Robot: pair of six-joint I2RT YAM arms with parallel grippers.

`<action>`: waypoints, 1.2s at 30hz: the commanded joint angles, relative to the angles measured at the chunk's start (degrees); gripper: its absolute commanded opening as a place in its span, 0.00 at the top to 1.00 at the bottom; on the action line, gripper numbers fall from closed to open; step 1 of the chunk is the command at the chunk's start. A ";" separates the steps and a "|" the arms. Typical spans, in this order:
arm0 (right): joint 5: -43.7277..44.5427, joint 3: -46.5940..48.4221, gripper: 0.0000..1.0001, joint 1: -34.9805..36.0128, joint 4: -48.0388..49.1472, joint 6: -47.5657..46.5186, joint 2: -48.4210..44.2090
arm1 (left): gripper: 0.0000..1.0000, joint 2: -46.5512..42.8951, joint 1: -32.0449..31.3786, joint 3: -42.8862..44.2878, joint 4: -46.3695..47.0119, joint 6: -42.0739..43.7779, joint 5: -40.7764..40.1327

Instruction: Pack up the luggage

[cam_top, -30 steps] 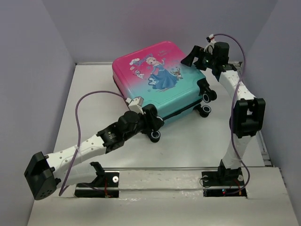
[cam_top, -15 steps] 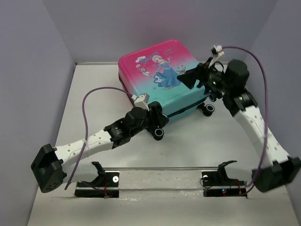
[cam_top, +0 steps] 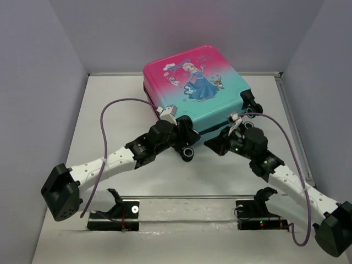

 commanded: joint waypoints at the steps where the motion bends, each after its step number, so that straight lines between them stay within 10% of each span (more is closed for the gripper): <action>1: 11.23 -9.25 0.93 10.37 16.38 3.54 0.31 | 0.94 -1.00 -0.66 8.45 20.41 7.70 4.49; 3: 17.03 -11.00 0.91 17.30 19.99 2.05 4.86 | 0.94 -1.35 -0.66 8.54 20.93 6.91 3.87; 8: 30.05 -15.67 0.49 24.72 44.67 1.70 18.05 | 0.94 -2.58 -0.66 7.40 22.78 3.48 3.16; 14: 39.63 -15.76 0.43 24.72 63.92 1.17 33.95 | 0.94 -2.94 -0.66 6.87 24.10 1.37 3.16; 24: 46.06 -14.27 0.43 24.72 70.81 -1.38 38.90 | 0.94 -3.03 -0.66 6.70 24.27 -0.48 4.13; 36: 45.88 -9.43 0.68 24.72 78.72 1.86 46.99 | 0.94 -1.88 -0.84 6.00 24.89 -1.80 5.45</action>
